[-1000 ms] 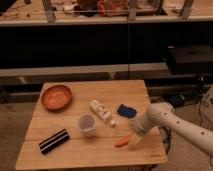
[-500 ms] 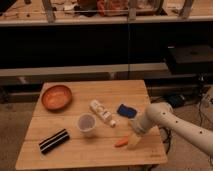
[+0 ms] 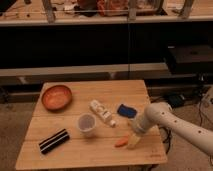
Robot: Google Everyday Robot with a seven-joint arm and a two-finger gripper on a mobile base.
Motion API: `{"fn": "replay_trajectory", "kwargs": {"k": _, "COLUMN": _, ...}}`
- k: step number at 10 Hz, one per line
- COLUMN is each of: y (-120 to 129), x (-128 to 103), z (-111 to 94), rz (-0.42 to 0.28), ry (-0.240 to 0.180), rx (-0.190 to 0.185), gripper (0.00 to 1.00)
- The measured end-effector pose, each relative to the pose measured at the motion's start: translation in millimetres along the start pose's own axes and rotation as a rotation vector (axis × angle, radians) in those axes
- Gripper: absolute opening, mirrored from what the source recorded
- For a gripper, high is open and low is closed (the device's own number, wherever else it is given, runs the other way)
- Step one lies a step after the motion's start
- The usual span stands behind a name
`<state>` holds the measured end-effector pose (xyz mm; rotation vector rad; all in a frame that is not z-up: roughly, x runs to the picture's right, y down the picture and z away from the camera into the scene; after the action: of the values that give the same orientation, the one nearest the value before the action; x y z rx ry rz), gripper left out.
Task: Place the pepper on the white sponge
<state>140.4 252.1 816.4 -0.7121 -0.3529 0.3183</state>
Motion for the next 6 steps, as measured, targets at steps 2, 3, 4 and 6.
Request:
{"fn": "replay_trajectory", "kwargs": {"k": 2, "y": 0.0, "x": -0.2, "z": 2.0, "rz": 0.0, "ry": 0.0, "rx": -0.003, "gripper": 0.8}}
{"fn": "replay_trajectory", "kwargs": {"k": 3, "y": 0.1, "x": -0.4, "z": 3.1, "rz": -0.001, "ry": 0.0, "rx": -0.005, "gripper": 0.8}}
{"fn": "replay_trajectory", "kwargs": {"k": 4, "y": -0.2, "x": -0.5, "z": 3.1, "rz": -0.002, "ry": 0.001, "rx": -0.005, "gripper": 0.8}}
{"fn": "replay_trajectory", "kwargs": {"k": 6, "y": -0.2, "x": 0.3, "z": 3.8, "rz": 0.0, "ry": 0.002, "rx": -0.007, "gripper": 0.8}}
